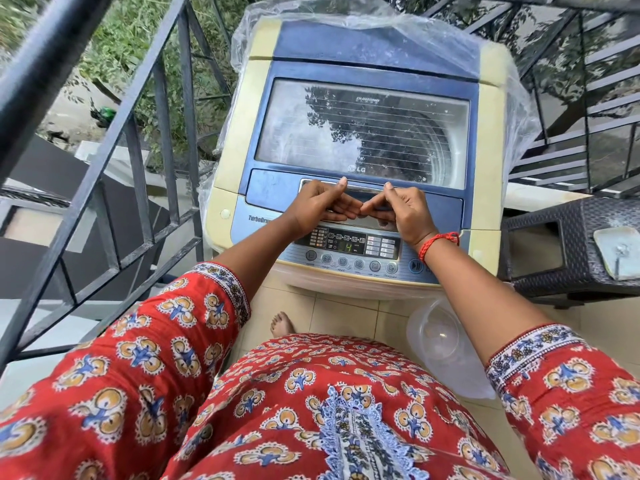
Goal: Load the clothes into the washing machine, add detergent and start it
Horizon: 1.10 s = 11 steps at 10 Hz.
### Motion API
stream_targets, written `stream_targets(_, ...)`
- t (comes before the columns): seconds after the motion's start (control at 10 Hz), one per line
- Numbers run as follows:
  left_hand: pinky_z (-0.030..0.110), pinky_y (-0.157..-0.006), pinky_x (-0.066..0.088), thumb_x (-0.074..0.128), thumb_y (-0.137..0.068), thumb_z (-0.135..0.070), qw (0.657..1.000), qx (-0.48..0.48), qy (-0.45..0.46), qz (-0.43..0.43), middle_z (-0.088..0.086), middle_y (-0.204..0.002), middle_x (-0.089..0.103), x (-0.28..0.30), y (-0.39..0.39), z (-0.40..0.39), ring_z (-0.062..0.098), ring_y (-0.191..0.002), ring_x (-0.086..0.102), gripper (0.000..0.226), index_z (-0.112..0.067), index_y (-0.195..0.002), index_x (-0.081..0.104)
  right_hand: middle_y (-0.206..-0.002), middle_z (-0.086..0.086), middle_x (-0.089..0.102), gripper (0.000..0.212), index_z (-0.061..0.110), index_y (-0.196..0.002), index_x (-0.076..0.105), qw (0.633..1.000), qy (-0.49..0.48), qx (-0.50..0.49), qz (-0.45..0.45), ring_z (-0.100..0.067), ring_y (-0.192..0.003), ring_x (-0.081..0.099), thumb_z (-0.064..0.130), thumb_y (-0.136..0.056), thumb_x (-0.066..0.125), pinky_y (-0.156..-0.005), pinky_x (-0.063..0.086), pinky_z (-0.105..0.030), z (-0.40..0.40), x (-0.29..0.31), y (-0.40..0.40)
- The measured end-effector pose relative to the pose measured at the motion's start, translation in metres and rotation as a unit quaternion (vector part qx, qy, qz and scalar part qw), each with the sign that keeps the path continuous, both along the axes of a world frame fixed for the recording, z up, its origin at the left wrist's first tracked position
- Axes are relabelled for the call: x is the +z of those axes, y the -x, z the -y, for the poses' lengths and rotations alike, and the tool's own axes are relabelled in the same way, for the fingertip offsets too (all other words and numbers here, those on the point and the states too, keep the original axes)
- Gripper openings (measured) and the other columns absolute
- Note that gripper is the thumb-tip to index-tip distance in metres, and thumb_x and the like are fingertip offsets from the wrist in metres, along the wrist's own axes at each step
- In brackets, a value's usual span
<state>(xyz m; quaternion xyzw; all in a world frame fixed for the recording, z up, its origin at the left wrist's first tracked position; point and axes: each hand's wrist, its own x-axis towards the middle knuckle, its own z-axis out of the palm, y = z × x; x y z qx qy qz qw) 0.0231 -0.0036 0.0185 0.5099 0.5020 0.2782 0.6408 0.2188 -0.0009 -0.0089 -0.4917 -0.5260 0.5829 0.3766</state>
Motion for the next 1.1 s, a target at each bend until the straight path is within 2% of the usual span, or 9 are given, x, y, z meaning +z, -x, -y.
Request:
stream_targets(0.2,0.034,-0.081,0.058,0.036,-0.103,-0.035,1.000,0.016,-0.013,-0.006,0.021,-0.095,0.073,-0.002,-0.002,0.002,0.032,-0.092,0.071,0.054,0.006,-0.099,0.071,-0.078,-0.022,0.073,0.051,0.007,-0.073,0.076,1.000,0.002,-0.013,0.003,-0.037,-0.079,0.072,0.035,-0.097,0.041,-0.061,0.044,-0.049,0.002,0.002,0.003)
stream_targets(0.3,0.033,-0.081,0.058,0.037,-0.103,-0.036,1.000,0.021,-0.013,-0.007,0.022,-0.095,0.073,-0.001,-0.003,0.002,0.032,-0.092,0.071,0.055,0.007,-0.100,0.071,-0.078,-0.023,0.073,0.052,0.006,-0.073,0.075,1.000,0.013,-0.020,0.003,-0.040,-0.079,0.071,0.036,-0.097,0.041,-0.060,0.045,-0.039,0.002,0.005,0.004)
stream_targets(0.4,0.031,-0.079,0.058,0.038,-0.102,-0.037,0.999,0.028,-0.018,-0.006,0.021,-0.093,0.073,0.000,-0.005,0.004,0.031,-0.091,0.072,0.054,0.005,-0.099,0.072,-0.080,-0.028,0.071,0.053,-0.008,-0.079,0.072,0.999,0.020,-0.033,-0.011,-0.038,-0.079,0.070,0.028,-0.101,0.039,-0.054,0.048,-0.024,0.003,0.009,0.005)
stream_targets(0.6,0.037,-0.082,0.057,0.039,-0.102,-0.039,0.999,0.046,-0.028,-0.006,0.021,-0.092,0.073,-0.003,-0.006,0.006,0.032,-0.091,0.072,0.056,0.006,-0.099,0.072,-0.086,-0.028,0.071,0.052,-0.012,-0.084,0.070,0.998,0.035,-0.040,-0.030,-0.034,-0.084,0.071,0.024,-0.103,0.038,-0.068,0.054,-0.023,0.008,0.010,0.005)
stream_targets(0.7,0.033,-0.079,0.057,0.040,-0.101,-0.039,0.999,0.053,-0.008,-0.001,0.017,-0.087,0.074,-0.001,-0.007,0.007,0.027,-0.086,0.073,0.054,0.002,-0.096,0.073,-0.085,-0.026,0.070,0.052,-0.006,-0.079,0.070,0.997,0.064,-0.045,-0.023,-0.028,-0.076,0.069,0.024,-0.103,0.037,-0.058,0.051,-0.018,0.006,0.016,0.007)
stream_targets(0.8,0.029,-0.077,0.057,0.040,-0.101,-0.040,0.998,0.058,0.017,0.000,0.010,-0.080,0.075,0.003,-0.008,0.006,0.020,-0.080,0.072,0.051,-0.003,-0.093,0.073,-0.083,-0.028,0.069,0.055,0.004,-0.070,0.072,0.995,0.089,-0.039,0.021,-0.028,-0.070,0.064,0.028,-0.103,0.035,-0.054,0.049,-0.024,-0.002,0.021,0.011)
stream_targets(0.9,0.031,-0.078,0.055,0.041,-0.100,-0.042,0.998,0.046,0.041,-0.018,0.008,-0.078,0.075,0.008,-0.009,0.003,0.019,-0.078,0.072,0.050,-0.006,-0.087,0.073,-0.071,-0.018,0.067,0.056,0.003,-0.064,0.067,0.989,0.134,-0.034,0.044,-0.025,-0.068,0.063,0.030,-0.103,0.037,-0.065,0.052,-0.030,-0.012,0.030,0.016)
stream_targets(1.0,0.027,-0.072,0.053,0.047,-0.097,-0.045,0.997,0.037,0.061,-0.034,0.009,-0.075,0.074,0.027,-0.010,-0.010,0.023,-0.077,0.067,0.049,-0.005,-0.084,0.072,-0.069,-0.012,0.063,0.048,0.004,-0.070,0.065,0.982,0.156,-0.005,0.105,-0.017,-0.062,0.059,0.026,-0.103,0.038,-0.055,0.048,-0.022,-0.025,0.047,0.019)
stream_targets(1.1,0.032,-0.080,0.057,0.049,-0.089,-0.060,0.989,0.016,0.045,-0.137,0.011,-0.084,0.071,0.039,-0.012,-0.019,0.026,-0.081,0.067,0.050,-0.013,-0.084,0.065,-0.082,-0.018,0.068,0.042,0.001,-0.085,0.071,0.962,0.065,0.037,0.262,-0.023,-0.069,0.061,0.026,-0.101,0.042,-0.059,0.051,-0.031,-0.040,0.053,0.015)
